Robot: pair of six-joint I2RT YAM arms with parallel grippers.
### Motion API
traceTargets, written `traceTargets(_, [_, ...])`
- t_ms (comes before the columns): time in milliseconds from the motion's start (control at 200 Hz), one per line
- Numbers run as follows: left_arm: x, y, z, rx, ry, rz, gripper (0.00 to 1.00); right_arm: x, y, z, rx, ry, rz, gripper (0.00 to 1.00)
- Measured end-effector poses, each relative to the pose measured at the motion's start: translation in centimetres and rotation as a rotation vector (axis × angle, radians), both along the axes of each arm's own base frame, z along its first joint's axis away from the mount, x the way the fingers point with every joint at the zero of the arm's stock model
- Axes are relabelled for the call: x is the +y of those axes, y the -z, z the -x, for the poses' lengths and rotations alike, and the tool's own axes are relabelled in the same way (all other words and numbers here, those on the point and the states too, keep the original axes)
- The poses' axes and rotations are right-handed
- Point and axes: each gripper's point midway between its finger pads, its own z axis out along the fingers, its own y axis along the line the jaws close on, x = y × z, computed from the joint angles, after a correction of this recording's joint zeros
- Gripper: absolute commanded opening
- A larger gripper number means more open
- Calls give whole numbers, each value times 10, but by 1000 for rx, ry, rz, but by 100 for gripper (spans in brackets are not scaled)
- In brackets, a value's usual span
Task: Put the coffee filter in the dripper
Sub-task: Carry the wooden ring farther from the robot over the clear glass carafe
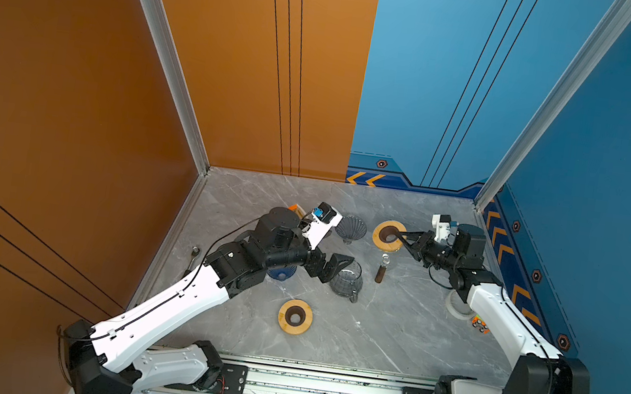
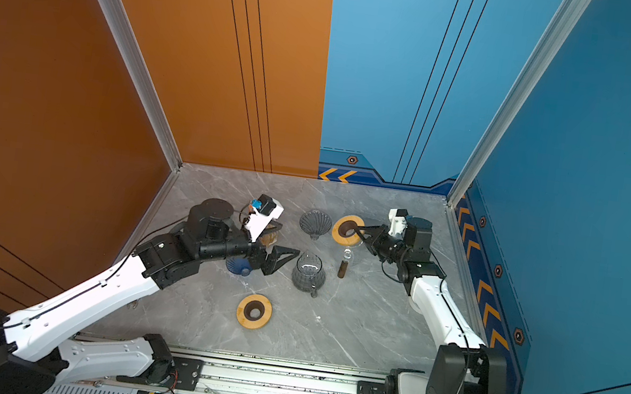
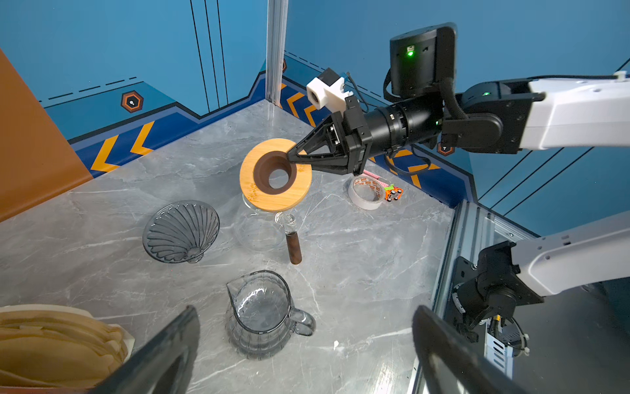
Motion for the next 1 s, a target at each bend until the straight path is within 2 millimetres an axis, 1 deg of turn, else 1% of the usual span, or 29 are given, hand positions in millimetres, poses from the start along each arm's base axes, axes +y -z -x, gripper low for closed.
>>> traceTargets(180, [1, 0, -1, -3, -6, -1, 98, -3, 12, -14, 24, 10, -29, 13])
traceTargets(461, [-1, 4, -3, 5, -10, -10, 98, -13, 18, -30, 22, 45, -75, 13])
traceTargets(711, [-2, 6, -4, 10, -10, -15, 98, -15, 27, -36, 38, 54, -91, 13])
traceTargets(911, [-2, 7, -4, 10, -10, -15, 98, -16, 45, -38, 75, 60, -98, 13])
traceTargets(1001, [-2, 7, -5, 12, -10, -16, 98, -16, 50, -39, 88, 61, -100, 13])
